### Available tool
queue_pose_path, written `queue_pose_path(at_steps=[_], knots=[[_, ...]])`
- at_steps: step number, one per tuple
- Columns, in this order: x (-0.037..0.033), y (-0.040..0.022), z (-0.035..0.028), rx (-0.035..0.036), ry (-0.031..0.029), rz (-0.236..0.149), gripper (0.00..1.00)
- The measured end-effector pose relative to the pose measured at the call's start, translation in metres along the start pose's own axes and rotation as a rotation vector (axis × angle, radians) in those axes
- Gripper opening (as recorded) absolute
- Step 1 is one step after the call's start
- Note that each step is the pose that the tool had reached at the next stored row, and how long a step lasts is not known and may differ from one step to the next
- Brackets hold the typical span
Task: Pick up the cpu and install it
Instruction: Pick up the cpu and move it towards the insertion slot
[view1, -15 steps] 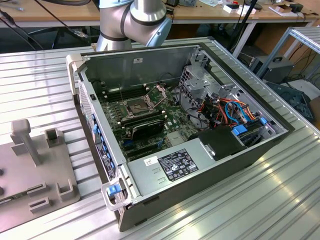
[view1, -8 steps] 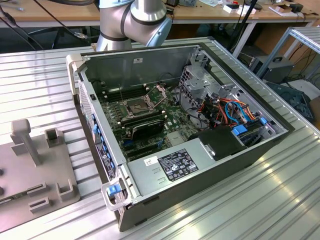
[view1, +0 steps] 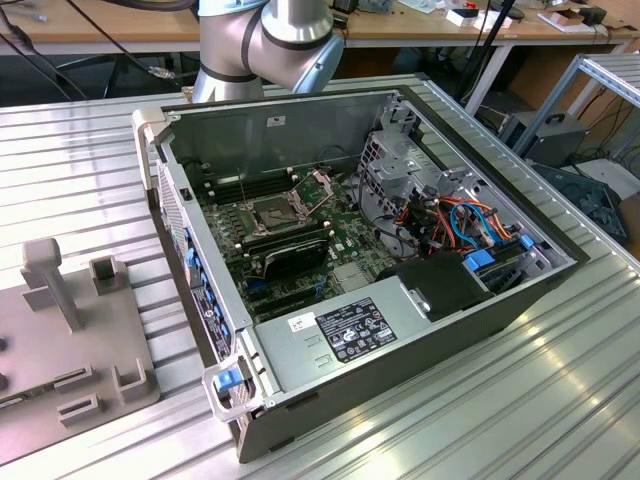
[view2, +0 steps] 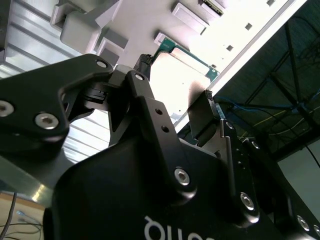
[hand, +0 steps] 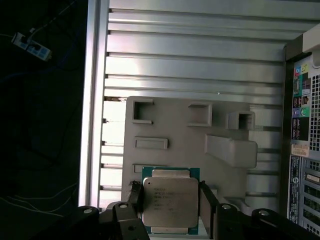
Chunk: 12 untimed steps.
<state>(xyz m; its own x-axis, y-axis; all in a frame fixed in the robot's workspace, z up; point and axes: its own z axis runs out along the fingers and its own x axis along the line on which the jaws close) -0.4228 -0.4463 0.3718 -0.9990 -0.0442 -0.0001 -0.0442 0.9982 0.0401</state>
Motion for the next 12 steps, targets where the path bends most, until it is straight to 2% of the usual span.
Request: queue_pose_path(at_steps=[12], knots=[[-0.0059,-0.0004,-0.0001,0.0001,0.0001,0.0,0.55]])
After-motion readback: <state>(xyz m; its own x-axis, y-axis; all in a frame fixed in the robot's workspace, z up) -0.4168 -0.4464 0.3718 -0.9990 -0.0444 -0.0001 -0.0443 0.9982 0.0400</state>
